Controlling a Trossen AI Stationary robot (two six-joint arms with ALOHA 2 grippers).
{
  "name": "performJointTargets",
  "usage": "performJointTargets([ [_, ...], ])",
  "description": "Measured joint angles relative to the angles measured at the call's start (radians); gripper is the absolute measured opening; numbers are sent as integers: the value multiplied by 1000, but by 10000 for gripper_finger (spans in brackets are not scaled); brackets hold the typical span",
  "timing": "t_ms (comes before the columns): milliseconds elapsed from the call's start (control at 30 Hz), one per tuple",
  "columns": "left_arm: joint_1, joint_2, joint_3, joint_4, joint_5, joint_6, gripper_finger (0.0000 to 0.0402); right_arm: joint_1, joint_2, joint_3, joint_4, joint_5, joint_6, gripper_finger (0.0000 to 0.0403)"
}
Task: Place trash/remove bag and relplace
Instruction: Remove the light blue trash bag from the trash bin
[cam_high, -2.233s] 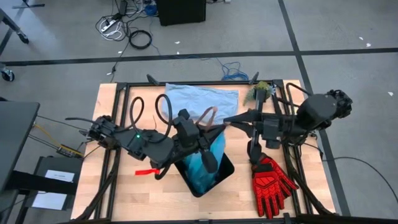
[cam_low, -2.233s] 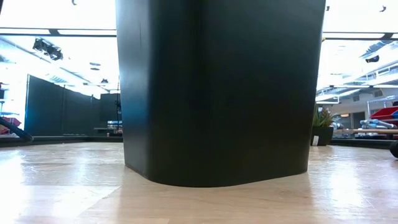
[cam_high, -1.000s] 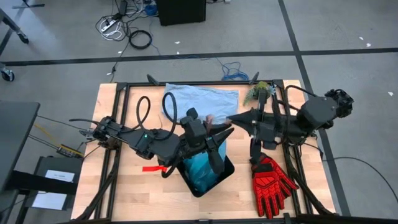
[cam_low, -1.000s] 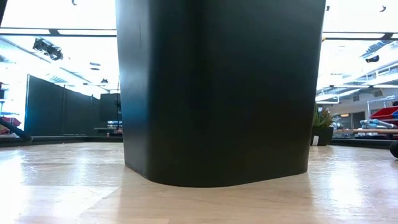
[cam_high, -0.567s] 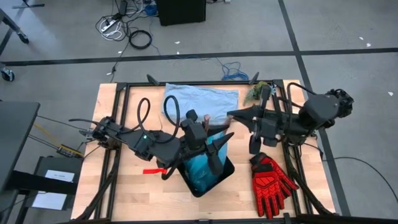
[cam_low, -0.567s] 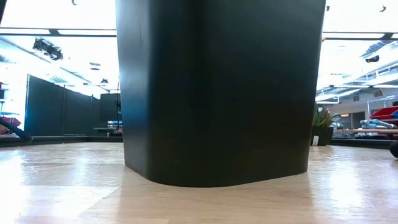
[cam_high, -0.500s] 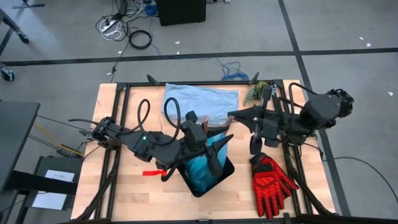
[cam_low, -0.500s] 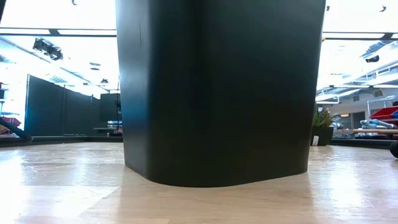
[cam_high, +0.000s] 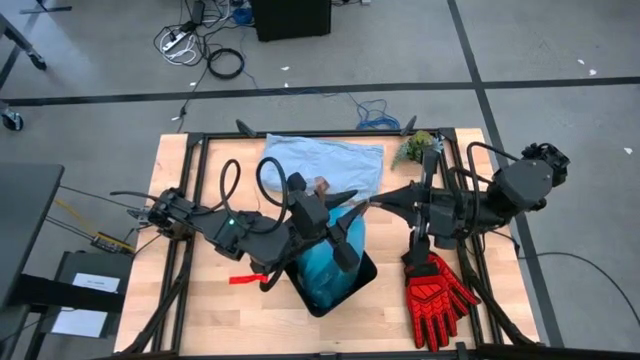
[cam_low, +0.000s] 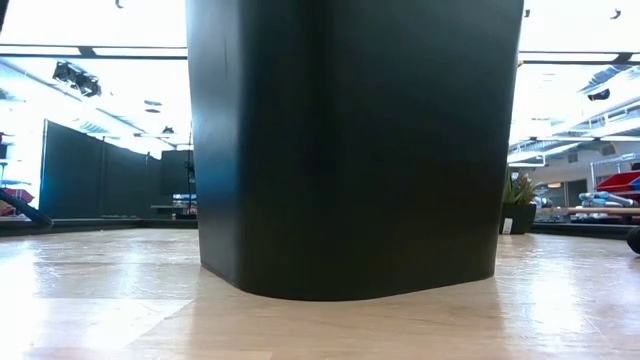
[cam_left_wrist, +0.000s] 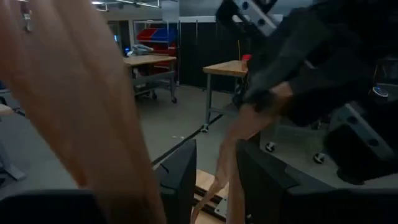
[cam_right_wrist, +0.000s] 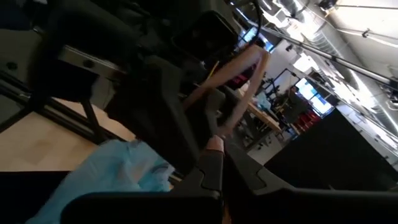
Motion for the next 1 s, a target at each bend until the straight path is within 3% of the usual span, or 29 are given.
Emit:
performJointTargets([
  [233, 16, 0, 0, 26, 187, -3, 124, -31, 0, 0, 4, -28, 9, 0],
  [633, 46, 0, 0, -2, 171, -14, 119, -61, 0, 0, 31, -145, 60, 0],
  [767, 45, 0, 0, -2, 171, -14, 92, -61, 0, 0, 30, -149, 59, 0],
  [1000, 46, 0, 0, -1, 195, -10, 8, -61, 1, 0, 28, -157, 51, 0],
])
